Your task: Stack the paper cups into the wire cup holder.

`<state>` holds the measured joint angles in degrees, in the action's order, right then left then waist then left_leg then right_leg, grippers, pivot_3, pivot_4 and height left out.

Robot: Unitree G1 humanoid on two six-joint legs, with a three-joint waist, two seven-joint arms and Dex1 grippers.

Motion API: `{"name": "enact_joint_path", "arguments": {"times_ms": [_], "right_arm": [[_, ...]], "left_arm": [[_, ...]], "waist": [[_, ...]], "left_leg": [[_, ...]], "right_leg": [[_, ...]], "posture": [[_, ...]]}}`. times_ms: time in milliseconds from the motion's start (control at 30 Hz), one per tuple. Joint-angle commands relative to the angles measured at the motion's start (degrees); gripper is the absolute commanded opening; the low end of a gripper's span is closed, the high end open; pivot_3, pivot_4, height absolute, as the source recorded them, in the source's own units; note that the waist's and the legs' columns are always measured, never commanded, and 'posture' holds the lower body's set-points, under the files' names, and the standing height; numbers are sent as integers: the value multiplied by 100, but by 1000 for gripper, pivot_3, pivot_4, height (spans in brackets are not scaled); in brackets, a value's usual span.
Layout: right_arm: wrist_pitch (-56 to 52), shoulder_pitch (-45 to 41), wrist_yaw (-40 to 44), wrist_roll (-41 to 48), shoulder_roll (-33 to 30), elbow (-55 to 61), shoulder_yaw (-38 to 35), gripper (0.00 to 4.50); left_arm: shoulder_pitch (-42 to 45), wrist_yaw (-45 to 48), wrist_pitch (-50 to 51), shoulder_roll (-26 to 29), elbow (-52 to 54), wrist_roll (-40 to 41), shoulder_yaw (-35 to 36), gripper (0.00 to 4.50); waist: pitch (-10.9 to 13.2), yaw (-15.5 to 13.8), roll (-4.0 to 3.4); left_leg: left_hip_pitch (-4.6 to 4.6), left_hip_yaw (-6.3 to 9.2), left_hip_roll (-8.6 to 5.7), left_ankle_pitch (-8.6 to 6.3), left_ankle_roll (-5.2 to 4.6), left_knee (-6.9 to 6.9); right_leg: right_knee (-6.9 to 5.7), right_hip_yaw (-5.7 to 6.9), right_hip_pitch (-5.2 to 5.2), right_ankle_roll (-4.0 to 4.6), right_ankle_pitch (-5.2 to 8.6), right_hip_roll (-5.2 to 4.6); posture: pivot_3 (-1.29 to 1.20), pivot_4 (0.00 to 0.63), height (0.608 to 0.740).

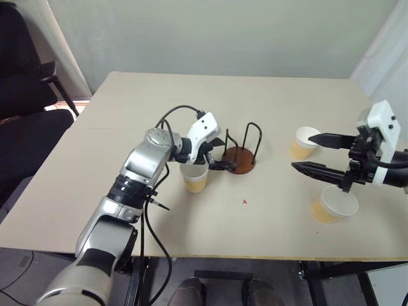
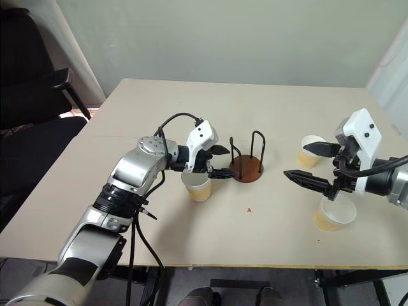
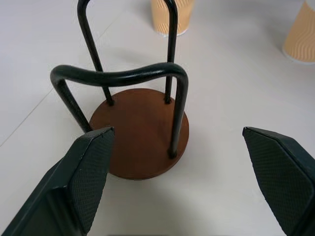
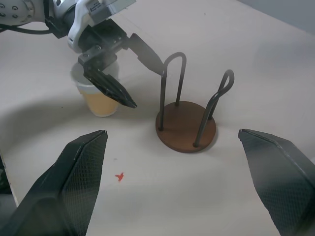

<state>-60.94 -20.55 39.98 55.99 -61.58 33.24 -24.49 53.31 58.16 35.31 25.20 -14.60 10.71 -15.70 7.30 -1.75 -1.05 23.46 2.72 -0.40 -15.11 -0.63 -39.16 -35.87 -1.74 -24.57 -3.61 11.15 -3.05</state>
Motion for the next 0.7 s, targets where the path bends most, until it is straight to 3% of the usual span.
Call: {"name": "enact_joint_path", "arguments": {"times_ms": [33,433,533,700], "right_arm": [[137,-25,48,4,-119,16,-187,4429],[56,137,66,258,-229,170,-364,4429],[45,204,44,298,-261,201,-436,4500],[67,310,8,333,-279,234,-499,4500]], "left_arm": [[116,-77,-110,-119,-5,-44,55,4500],[358,-418,-486,-821,-722,-281,10,4500],[346,-483,-634,-851,-834,-400,-3,3920],[374,-581,-773,-905,-990,-510,31,2188]], "waist": [[0,0,0],[0,-1,0],[0,-1,0],[0,-2,1]], "left_leg": [[0,0,0,0,0,0],[1,-2,0,-1,0,1],[1,-3,0,-1,0,1],[1,-5,-1,-1,0,0]], "right_leg": [[0,0,0,0,0,0],[-2,0,-1,-4,-2,-1],[-2,0,-1,-5,-1,0],[-2,0,0,-7,-1,1]], "posture": [[0,150,740],[0,150,740],[0,150,740],[0,150,740]]}}
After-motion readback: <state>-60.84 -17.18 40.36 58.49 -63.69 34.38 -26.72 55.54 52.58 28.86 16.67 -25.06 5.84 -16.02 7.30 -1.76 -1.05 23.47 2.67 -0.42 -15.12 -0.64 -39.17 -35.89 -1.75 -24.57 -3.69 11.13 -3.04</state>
